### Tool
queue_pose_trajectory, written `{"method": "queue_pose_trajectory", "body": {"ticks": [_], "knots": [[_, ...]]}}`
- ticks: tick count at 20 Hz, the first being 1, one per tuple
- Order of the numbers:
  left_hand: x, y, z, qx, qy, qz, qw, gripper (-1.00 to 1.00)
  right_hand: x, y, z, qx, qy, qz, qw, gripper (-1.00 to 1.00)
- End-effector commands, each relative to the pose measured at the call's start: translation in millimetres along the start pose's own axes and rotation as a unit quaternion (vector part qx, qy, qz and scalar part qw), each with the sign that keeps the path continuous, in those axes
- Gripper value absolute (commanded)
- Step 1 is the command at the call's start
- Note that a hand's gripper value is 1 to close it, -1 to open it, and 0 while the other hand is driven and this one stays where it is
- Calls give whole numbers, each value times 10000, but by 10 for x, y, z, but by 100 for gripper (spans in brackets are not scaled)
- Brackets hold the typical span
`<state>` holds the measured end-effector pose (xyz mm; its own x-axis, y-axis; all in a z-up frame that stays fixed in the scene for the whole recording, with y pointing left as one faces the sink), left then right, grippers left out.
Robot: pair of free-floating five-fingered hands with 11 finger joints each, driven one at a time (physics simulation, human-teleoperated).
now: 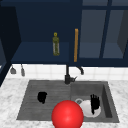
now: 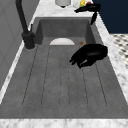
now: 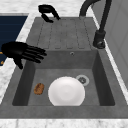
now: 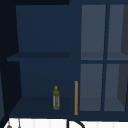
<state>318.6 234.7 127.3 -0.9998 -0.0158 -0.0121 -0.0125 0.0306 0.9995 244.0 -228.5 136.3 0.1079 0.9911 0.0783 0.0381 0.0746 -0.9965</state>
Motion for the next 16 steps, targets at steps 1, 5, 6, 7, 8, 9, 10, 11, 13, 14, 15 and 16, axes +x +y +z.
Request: {"method": "queue_pose_trajectory", "body": {"ticks": [1,5,6,7,8,9,10,11,13,14,15,16], "knots": [[0,0,0,0,0,0,10000,0,15,-310,41,83,-89,6,9999,-100],[0,0,0,0,0,0,10000,0,-10,-419,391,274,-63,-38,9996,-100],[0,0,0,0,0,0,10000,0,-12,-440,486,233,-32,-60,9997,-100],[0,0,0,0,0,0,10000,0,-16,-476,560,219,-29,-73,9997,-100],[0,0,0,0,0,0,10000,0,-14,-527,633,236,-19,-61,9997,-100],[0,0,0,0,0,0,10000,0,-14,-564,709,246,-16,-60,9997,-100],[0,0,0,0,0,0,10000,0,-27,-605,779,262,-24,-61,9996,-100],[0,0,0,0,0,0,10000,0,-33,-649,858,285,-20,-54,9996,-100],[0,0,0,0,0,0,10000,0,-45,-729,1016,335,-16,-62,9994,-100],[0,0,0,0,0,0,10000,0,-50,-769,1095,366,-19,-63,9993,-100],[0,0,0,0,0,0,10000,0,-55,-809,1170,402,-21,-58,9992,-100],[0,0,0,0,0,0,10000,0,-60,-849,1246,441,-25,-54,9990,-100]]}}
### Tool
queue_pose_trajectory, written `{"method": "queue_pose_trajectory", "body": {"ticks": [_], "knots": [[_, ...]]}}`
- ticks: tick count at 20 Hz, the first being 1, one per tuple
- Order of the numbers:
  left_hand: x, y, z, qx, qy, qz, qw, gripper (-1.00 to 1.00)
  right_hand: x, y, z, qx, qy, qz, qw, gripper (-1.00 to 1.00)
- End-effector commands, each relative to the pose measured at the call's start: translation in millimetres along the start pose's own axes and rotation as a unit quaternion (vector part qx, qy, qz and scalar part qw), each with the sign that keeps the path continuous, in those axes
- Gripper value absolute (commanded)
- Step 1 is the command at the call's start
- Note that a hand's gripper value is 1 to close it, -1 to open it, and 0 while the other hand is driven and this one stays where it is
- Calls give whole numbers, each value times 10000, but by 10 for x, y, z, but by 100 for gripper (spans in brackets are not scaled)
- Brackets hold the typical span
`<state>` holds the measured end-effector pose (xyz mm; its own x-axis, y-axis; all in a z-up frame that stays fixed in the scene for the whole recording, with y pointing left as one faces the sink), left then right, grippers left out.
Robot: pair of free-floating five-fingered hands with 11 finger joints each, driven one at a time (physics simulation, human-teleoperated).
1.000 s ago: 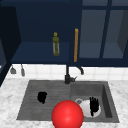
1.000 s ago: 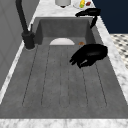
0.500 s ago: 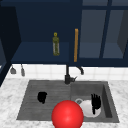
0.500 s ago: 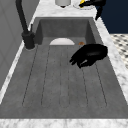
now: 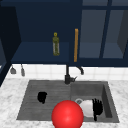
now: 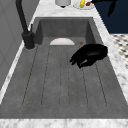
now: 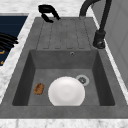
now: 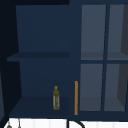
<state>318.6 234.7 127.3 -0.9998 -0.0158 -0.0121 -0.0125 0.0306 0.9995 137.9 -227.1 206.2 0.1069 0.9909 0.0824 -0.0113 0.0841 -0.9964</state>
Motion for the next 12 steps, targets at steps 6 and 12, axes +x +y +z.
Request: {"method": "queue_pose_trajectory", "body": {"ticks": [6,12], "knots": [[0,0,0,0,0,0,10000,0,-32,-400,622,459,-75,16,9989,-100],[0,0,0,0,0,0,10000,0,-58,-630,1043,703,-72,-20,9975,-100]]}}
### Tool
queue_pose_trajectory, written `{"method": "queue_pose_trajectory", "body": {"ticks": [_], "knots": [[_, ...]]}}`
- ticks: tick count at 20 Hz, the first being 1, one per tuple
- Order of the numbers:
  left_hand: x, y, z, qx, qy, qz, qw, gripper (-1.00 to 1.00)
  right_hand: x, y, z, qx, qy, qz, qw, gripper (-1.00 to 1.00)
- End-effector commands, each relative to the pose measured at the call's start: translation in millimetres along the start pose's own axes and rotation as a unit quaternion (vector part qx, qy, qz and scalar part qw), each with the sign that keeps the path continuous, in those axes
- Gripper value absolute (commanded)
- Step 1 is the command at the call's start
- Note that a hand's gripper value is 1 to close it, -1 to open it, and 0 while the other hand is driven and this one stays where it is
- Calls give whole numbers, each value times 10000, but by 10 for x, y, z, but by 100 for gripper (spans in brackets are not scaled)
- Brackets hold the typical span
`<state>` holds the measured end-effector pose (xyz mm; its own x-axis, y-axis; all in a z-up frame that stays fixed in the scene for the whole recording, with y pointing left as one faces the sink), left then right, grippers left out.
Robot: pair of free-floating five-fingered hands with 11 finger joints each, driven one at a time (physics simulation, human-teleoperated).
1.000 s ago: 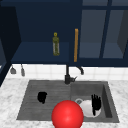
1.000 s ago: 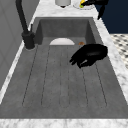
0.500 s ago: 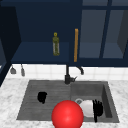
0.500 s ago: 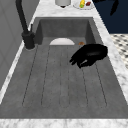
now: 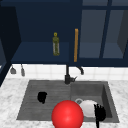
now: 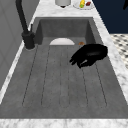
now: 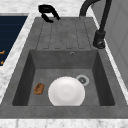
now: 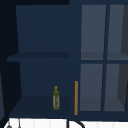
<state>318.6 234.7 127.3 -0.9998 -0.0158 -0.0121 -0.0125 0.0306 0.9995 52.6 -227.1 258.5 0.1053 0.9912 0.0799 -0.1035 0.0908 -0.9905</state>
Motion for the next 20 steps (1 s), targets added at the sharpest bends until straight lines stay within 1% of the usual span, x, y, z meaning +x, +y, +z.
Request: {"method": "queue_pose_trajectory", "body": {"ticks": [1,4,7,9,10,11,15,17,19,20], "knots": [[0,0,0,0,0,0,10000,0,-4,-134,247,317,-82,-10,9995,-100],[0,0,0,0,0,0,10000,0,4,-250,440,444,-89,55,9990,-100],[0,0,0,0,0,0,10000,0,-10,-262,622,498,-77,41,9987,-100],[0,0,0,0,0,0,10000,0,-15,-234,598,322,-13,20,9995,-100],[0,0,0,0,0,0,10000,0,-7,-249,537,295,-8,10,9996,-100],[0,0,0,0,0,0,10000,0,-9,-248,553,265,-10,10,9996,-100],[0,0,0,0,0,0,10000,0,-3,-287,527,392,-48,30,9992,-100],[0,0,0,0,0,0,10000,0,-5,-359,559,333,-29,20,9994,-100],[0,0,0,0,0,0,10000,0,-2,-330,557,296,-12,12,9996,-100],[4,0,0,0,0,-12,10000,-100,-3,-309,555,340,-8,16,9994,0]]}}
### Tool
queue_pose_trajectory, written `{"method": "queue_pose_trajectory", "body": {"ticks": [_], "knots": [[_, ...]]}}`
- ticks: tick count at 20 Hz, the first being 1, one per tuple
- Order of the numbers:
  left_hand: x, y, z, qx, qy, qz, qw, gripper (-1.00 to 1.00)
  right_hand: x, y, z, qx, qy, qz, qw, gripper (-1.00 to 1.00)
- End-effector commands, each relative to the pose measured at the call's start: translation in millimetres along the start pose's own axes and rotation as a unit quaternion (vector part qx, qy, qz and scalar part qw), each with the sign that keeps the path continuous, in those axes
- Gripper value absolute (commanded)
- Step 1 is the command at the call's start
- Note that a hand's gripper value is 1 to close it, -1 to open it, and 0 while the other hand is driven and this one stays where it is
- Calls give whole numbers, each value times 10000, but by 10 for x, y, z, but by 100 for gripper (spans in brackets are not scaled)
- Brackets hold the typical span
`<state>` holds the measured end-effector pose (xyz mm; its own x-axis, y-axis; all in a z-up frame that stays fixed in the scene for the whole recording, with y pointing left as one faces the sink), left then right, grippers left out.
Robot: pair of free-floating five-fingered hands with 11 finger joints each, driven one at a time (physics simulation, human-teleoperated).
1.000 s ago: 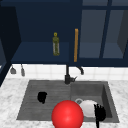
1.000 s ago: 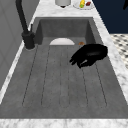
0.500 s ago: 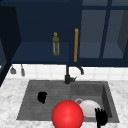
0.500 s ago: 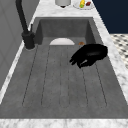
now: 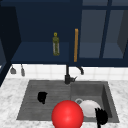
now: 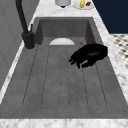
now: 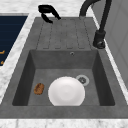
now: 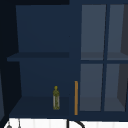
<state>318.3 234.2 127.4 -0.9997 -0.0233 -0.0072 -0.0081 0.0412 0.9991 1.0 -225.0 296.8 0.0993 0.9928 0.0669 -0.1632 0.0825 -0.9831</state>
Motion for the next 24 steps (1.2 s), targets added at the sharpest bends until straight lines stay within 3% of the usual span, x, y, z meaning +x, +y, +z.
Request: {"method": "queue_pose_trajectory", "body": {"ticks": [1,2,5,12,16,24], "knots": [[2,1,24,36,-2,-55,10000,-100,0,0,0,1,0,0,10000,0],[17,41,36,72,-7,-92,9999,-100,1,-9,-2,-20,2,-6,10000,0],[9,173,68,33,-3,28,10000,-100,2,-18,-5,-55,9,-29,10000,0],[274,454,155,-153,45,145,9998,-100,3,-16,-6,-87,18,-59,9999,0],[422,473,360,-106,53,79,9999,-100,3,-15,-6,-94,21,-68,9999,0],[566,505,972,-29,-5,296,9996,-100,3,-14,-7,-102,24,-78,9999,0]]}}
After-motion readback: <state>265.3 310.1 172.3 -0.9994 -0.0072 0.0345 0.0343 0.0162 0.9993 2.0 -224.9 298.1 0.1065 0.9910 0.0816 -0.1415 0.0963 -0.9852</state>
